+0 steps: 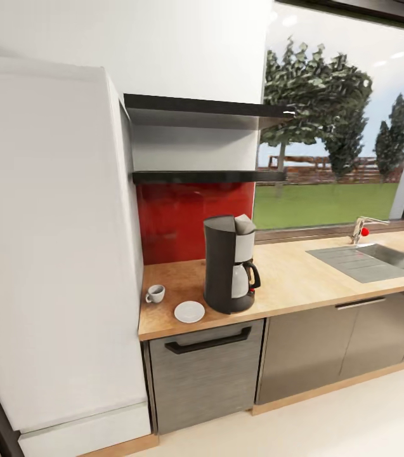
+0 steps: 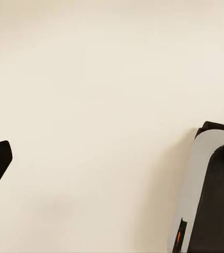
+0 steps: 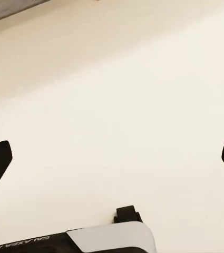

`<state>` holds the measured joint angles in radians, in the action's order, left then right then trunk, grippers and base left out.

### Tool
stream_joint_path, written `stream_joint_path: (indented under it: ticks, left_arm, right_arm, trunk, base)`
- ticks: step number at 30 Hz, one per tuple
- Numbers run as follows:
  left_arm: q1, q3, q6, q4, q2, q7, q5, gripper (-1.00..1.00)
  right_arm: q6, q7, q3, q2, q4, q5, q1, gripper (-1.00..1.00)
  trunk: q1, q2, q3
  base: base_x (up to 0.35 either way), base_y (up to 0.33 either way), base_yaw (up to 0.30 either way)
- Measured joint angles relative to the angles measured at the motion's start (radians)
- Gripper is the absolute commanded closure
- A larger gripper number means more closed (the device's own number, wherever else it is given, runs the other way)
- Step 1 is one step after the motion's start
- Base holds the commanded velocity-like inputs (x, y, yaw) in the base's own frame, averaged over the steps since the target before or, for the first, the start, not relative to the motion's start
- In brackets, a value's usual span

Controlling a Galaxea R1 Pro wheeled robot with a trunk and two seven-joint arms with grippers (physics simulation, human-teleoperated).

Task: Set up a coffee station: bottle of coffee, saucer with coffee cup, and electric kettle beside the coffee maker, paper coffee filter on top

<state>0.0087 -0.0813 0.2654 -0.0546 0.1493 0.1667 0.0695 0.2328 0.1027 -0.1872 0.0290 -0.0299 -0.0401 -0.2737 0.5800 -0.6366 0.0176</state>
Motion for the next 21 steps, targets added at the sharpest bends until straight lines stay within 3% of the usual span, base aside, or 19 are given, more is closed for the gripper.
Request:
stream_joint_path:
  ticks: [4, 21]
  left_arm:
    - [0.0, 0.003, -0.002, 0.001, -0.022, 0.001, -0.003, -1.0]
    - [0.001, 0.001, -0.002, 0.003, -0.027, 0.004, -0.002, -1.0]
  right_arm:
    - [0.0, -0.001, 0.0, -0.007, 0.001, 0.0, 0.001, -1.0]
    - [-0.001, -0.004, 0.0, -0.012, 0.003, -0.001, 0.005, -1.0]
  trunk:
    - [0.0, 0.0, 0.0]
    - [0.0, 0.0, 0.0]
  base:
    - [0.0, 0.0, -0.165]
    - [0.0, 0.0, -0.272]
